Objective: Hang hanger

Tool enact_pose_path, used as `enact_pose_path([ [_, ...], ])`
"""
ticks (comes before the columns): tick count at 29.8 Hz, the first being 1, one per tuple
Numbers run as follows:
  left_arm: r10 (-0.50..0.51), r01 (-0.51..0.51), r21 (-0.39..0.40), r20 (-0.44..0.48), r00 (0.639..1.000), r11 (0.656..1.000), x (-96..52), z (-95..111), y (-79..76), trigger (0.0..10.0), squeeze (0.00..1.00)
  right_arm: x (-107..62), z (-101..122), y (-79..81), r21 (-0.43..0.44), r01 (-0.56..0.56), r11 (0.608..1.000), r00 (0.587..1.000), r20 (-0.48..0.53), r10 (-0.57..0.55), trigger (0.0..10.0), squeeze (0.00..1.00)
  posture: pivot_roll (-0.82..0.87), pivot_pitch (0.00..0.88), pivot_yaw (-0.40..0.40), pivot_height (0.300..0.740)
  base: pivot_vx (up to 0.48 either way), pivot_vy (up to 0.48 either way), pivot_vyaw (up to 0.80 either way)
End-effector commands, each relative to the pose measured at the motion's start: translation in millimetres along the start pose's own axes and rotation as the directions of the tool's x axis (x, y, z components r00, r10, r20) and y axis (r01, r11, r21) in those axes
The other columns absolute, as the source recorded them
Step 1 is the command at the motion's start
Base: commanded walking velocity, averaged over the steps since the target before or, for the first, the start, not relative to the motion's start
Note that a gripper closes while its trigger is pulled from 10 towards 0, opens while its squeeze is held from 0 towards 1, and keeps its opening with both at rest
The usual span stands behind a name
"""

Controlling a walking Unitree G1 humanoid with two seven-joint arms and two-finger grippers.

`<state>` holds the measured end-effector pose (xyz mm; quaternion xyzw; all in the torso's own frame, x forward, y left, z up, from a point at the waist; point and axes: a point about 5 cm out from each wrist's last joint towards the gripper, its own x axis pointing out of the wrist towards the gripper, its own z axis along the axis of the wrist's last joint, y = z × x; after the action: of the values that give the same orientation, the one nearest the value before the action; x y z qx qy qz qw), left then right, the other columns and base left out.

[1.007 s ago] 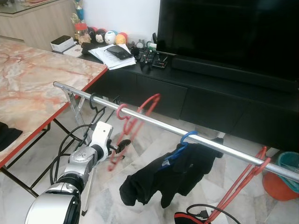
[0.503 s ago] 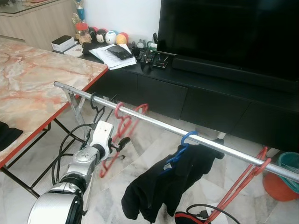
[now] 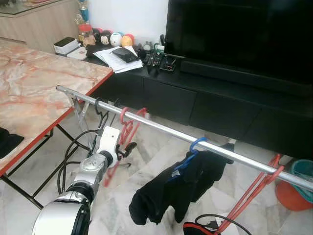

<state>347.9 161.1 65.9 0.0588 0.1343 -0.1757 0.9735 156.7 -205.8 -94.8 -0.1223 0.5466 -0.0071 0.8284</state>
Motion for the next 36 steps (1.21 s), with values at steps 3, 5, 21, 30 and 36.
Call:
enact_pose_path([
  [3,0.002,-0.002,-0.004,0.001,1.000,1.000,0.1,0.7,1.2,0.0,0.00,0.0,1.7,-3.1,-0.003,0.008,1.000,1.000,0.010,-0.008,10.0,0.00,0.00,0.000,-0.052,0.740,0.000,0.000,0.00],
  [5,0.003,-0.003,-0.005,0.001,1.000,1.000,0.0,0.3,1.0,0.0,0.00,0.0,1.6,-3.1,-0.004,0.008,1.000,1.000,0.010,-0.008,10.0,0.00,0.00,0.000,-0.052,0.740,0.000,0.000,0.00],
  [21,0.013,-0.013,-0.006,-0.003,1.000,1.000,1.7,-0.3,-2.9,0.0,0.00,0.0,1.5,-2.8,-0.002,0.007,1.000,1.000,0.010,-0.007,10.0,0.00,0.00,0.000,-0.051,0.740,0.000,0.000,0.00],
  [30,0.029,-0.029,0.007,-0.012,1.000,1.000,1.9,-1.3,-3.2,0.0,0.00,0.0,1.9,-2.2,0.000,0.006,1.000,1.000,0.011,-0.006,10.0,0.00,0.00,0.000,-0.050,0.740,0.000,0.000,0.00],
  [36,0.025,-0.025,0.003,-0.011,1.000,1.000,2.3,-0.9,-4.0,0.0,0.00,0.0,2.1,-2.1,0.001,0.006,1.000,1.000,0.011,-0.006,10.0,0.00,0.00,0.000,-0.050,0.740,0.000,0.000,0.00],
])
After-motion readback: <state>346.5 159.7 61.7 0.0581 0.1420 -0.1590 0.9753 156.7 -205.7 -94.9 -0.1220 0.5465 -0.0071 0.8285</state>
